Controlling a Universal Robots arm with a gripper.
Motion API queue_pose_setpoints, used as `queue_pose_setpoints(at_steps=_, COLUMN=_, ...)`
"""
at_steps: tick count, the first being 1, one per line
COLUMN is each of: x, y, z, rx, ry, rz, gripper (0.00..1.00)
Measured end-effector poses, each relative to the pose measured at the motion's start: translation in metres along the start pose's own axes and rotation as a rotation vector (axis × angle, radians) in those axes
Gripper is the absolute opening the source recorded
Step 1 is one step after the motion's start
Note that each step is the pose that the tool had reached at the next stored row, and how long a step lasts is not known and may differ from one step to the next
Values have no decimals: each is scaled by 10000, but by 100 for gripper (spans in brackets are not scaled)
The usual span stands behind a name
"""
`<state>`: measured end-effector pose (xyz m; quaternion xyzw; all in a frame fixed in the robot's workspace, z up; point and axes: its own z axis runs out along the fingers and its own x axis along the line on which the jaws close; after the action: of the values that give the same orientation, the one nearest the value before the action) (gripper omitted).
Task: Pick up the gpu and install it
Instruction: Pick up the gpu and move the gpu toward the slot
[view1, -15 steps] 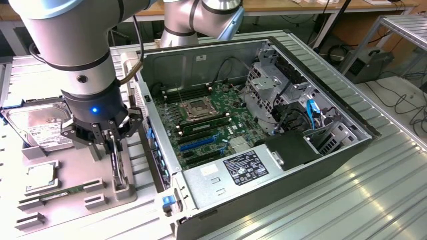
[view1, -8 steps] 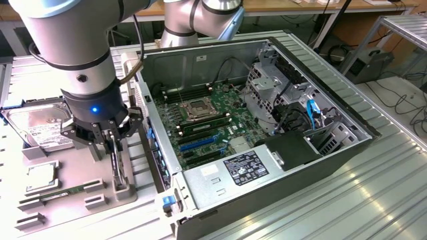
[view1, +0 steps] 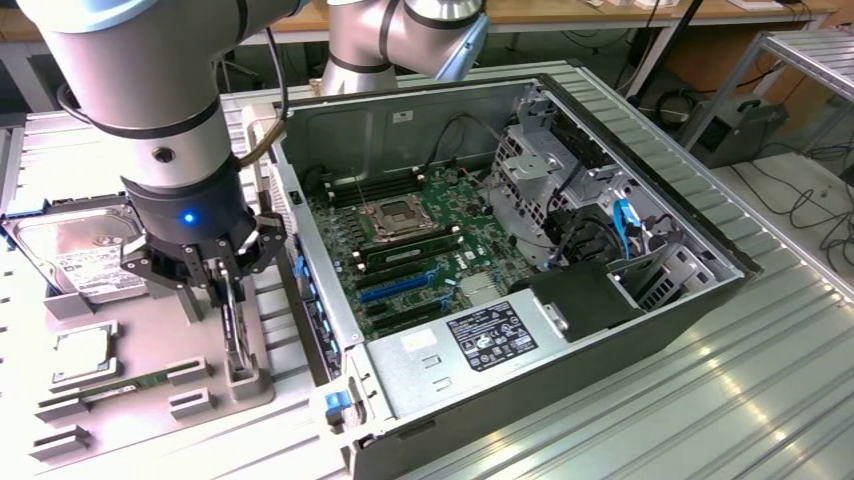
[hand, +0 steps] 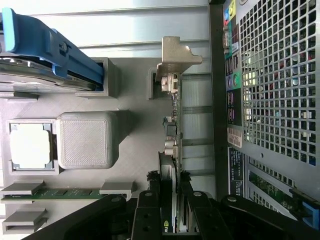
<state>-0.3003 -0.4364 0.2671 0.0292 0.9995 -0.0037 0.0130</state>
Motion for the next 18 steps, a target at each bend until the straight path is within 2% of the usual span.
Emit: queue_pose_setpoints(at_steps=18, x=-1, y=0, z=-39, rx=0, ry=0, rz=0, gripper=26)
